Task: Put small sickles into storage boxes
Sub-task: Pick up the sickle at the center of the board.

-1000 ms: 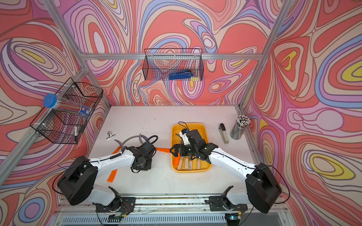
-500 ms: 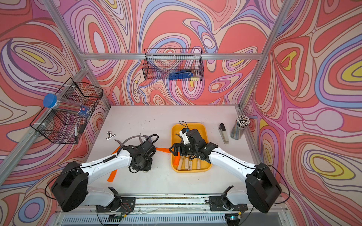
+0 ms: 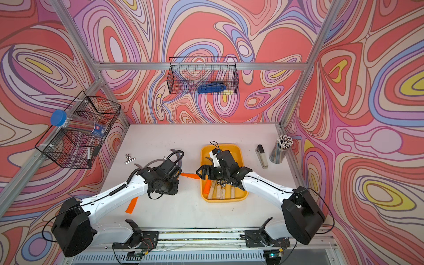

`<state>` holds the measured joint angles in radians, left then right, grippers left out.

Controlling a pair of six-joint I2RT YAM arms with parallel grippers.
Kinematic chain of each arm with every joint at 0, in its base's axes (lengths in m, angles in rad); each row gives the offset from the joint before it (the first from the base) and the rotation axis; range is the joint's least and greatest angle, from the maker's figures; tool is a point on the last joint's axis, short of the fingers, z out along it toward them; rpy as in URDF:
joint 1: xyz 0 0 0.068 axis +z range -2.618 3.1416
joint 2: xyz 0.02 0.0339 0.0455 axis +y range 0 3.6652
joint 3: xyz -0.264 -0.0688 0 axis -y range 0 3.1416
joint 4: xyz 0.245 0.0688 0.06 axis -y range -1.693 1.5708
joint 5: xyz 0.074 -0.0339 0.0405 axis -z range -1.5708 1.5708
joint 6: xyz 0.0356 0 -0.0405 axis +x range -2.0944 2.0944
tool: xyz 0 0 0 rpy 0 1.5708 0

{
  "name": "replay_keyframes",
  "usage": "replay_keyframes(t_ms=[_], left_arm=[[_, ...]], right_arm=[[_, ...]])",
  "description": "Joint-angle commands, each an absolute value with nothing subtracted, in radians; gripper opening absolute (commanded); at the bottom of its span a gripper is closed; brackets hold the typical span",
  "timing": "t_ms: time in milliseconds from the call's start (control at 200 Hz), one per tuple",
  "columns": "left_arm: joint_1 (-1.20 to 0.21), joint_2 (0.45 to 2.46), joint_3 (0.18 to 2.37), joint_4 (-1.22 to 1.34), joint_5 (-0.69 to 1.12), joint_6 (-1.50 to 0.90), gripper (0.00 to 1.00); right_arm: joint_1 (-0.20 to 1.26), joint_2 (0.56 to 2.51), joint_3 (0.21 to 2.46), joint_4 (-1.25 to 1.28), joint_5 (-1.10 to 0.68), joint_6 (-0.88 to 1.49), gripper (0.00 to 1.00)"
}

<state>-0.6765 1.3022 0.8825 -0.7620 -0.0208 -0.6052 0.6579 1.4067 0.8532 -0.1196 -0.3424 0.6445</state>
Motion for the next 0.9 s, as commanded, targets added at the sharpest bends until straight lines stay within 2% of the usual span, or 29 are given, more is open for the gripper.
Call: replay_keyframes(t_ms=[0, 531, 896], left_arm=[[-0.681, 1.275, 0.887, -0.681, 0.016, -0.585, 0.00], [-0.682, 1.224, 0.730, -0.396, 0.257, -0.617, 0.00], [-0.683, 1.147, 0.706, -0.348, 0.302, -0.646, 0.00]], right_arm=[[0.666, 1.426, 0.879, -0.066, -0.357, 0.686, 0.99], [0.682, 1.492, 0.891, 0.039, -0.375, 0.756, 0.93], [0.728, 1.570, 0.939, 0.067, -0.371, 0.762, 0.78]])
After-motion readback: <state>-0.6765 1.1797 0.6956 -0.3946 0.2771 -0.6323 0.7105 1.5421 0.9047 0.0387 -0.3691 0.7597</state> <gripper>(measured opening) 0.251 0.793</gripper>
